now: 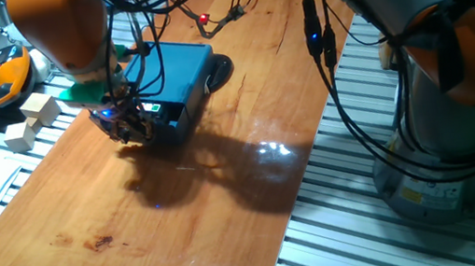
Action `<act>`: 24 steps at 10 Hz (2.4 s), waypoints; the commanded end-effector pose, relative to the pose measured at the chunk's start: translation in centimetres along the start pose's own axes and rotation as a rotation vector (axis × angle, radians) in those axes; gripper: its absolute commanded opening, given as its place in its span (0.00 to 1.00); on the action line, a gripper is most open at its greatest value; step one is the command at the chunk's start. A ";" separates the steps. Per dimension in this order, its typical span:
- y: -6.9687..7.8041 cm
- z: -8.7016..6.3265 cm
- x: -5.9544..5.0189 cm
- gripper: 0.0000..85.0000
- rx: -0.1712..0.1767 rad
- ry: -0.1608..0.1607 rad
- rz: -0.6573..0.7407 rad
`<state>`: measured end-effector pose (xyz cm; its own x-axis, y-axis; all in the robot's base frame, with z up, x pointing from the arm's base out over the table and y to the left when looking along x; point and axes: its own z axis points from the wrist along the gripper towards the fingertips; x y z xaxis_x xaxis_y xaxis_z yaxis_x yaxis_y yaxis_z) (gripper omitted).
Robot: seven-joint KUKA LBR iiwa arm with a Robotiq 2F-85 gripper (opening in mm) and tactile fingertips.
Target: Grasp the handle and close the drawer
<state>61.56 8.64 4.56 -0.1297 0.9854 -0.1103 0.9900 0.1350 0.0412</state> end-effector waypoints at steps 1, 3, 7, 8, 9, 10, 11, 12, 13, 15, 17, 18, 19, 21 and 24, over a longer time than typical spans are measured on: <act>0.0 0.0 0.0 0.84 -0.002 -0.002 0.012; 0.0 0.1 -0.1 0.96 0.002 -0.004 0.016; 0.1 0.2 0.1 0.89 0.024 0.017 0.000; 0.1 0.2 0.1 0.88 0.026 0.020 -0.003; 0.1 0.1 0.1 0.86 0.028 0.018 -0.005; 0.1 0.1 0.0 0.84 0.029 0.015 -0.003; 0.1 0.1 0.0 0.82 0.032 0.015 -0.003; 0.1 0.1 0.0 0.80 0.032 0.016 -0.005; 0.1 0.1 -0.1 0.78 0.032 0.010 -0.009; 0.1 0.0 -0.2 0.76 0.033 0.008 -0.013; 0.1 0.1 -0.3 0.74 0.033 0.006 -0.014; 0.0 0.1 -0.3 0.69 0.032 0.009 -0.017; 0.0 0.1 -0.3 0.50 0.032 0.009 -0.022; 0.0 0.1 -0.3 0.04 0.033 0.016 -0.037; 0.0 0.1 -0.4 0.02 0.041 0.011 -0.039</act>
<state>61.61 8.20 4.53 -0.1686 0.9806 -0.1003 0.9856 0.1691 -0.0042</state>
